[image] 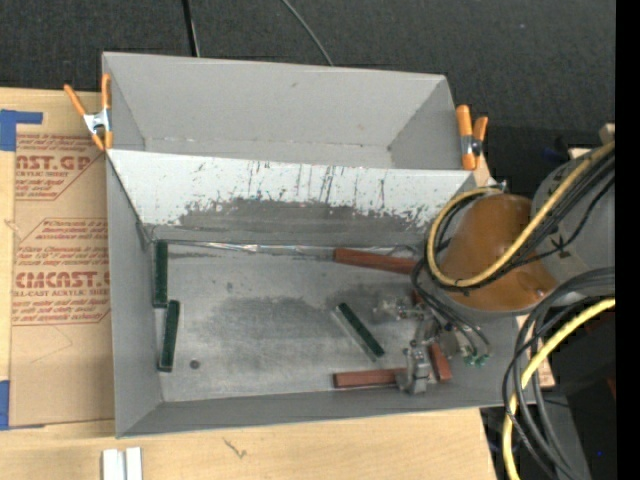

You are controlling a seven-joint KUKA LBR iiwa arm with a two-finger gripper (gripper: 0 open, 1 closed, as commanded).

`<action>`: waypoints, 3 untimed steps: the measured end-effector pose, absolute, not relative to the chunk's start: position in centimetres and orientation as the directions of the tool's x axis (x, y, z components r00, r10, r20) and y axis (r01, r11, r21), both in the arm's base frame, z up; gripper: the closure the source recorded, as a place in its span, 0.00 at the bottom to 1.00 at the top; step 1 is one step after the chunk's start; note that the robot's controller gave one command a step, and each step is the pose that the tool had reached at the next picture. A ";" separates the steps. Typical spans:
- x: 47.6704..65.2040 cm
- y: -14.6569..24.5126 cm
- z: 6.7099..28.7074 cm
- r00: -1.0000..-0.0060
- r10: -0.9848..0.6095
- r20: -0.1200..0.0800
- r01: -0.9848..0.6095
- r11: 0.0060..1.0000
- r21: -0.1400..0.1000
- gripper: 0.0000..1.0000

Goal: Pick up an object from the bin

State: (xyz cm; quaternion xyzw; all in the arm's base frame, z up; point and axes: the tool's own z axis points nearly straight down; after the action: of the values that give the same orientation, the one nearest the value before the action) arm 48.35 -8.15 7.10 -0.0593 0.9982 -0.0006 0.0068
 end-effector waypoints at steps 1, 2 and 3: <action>48.3 -8.1 7.1 -0.993 -0.119 -0.012 -0.119 0.993 -0.002 0.00; 48.7 0.4 7.5 -0.993 0.116 0.001 0.116 0.993 0.001 1.00; 48.7 0.4 7.5 -0.993 0.117 0.001 0.117 0.993 0.001 1.00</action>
Offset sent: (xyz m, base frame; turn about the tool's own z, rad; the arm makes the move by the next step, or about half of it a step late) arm 0.0034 0.0847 0.0042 0.2372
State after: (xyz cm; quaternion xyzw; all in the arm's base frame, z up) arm 48.67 0.43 7.46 0.0584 0.9983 0.0003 -0.0006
